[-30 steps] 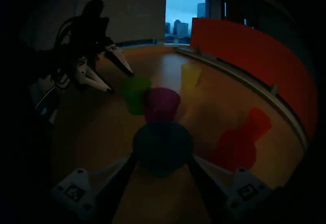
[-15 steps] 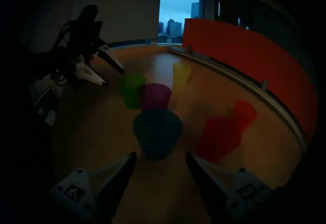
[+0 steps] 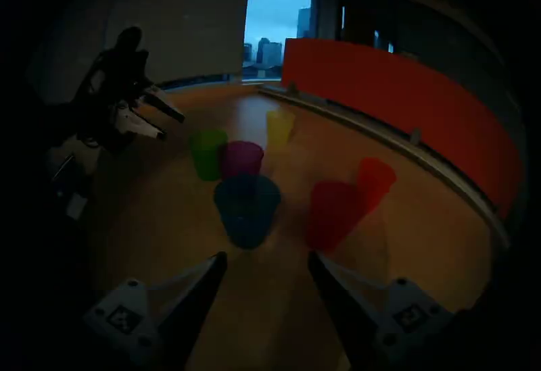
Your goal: Pour water
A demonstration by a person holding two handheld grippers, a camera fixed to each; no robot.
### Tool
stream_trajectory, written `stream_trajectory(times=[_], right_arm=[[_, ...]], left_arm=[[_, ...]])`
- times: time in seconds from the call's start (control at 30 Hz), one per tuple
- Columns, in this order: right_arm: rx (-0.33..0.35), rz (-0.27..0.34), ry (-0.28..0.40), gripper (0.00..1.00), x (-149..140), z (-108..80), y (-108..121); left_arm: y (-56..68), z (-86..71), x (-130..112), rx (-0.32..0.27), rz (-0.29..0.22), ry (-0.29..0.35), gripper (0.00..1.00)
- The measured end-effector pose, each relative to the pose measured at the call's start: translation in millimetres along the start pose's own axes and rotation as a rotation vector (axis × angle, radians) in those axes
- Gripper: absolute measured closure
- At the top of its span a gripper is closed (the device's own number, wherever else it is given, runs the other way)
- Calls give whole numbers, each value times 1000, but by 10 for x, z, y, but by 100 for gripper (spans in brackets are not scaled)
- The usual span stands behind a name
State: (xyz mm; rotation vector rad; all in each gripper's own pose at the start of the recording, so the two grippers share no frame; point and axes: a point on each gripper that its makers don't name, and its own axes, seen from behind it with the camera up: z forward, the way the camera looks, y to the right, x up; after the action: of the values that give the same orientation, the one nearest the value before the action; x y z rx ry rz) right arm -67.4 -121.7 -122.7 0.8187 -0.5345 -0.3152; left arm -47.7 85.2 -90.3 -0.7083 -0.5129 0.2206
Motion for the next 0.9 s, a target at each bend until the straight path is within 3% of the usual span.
stream_trajectory(times=[0.17,0.37,0.6,0.9], right_arm=[[-37,28,24,6,20,-90,63],[-104,76,56,6,96,-197,206],[-228,139,97,6,174,-323,468],[-362,189,160,6,229,-474,741]], left_arm=[[-39,-16,-20,25,-33,19,1],[-208,-38,-22,92,-89,53,1],[-462,-142,148,193,-122,128,1],[-642,-241,383,283,-159,231,1]])
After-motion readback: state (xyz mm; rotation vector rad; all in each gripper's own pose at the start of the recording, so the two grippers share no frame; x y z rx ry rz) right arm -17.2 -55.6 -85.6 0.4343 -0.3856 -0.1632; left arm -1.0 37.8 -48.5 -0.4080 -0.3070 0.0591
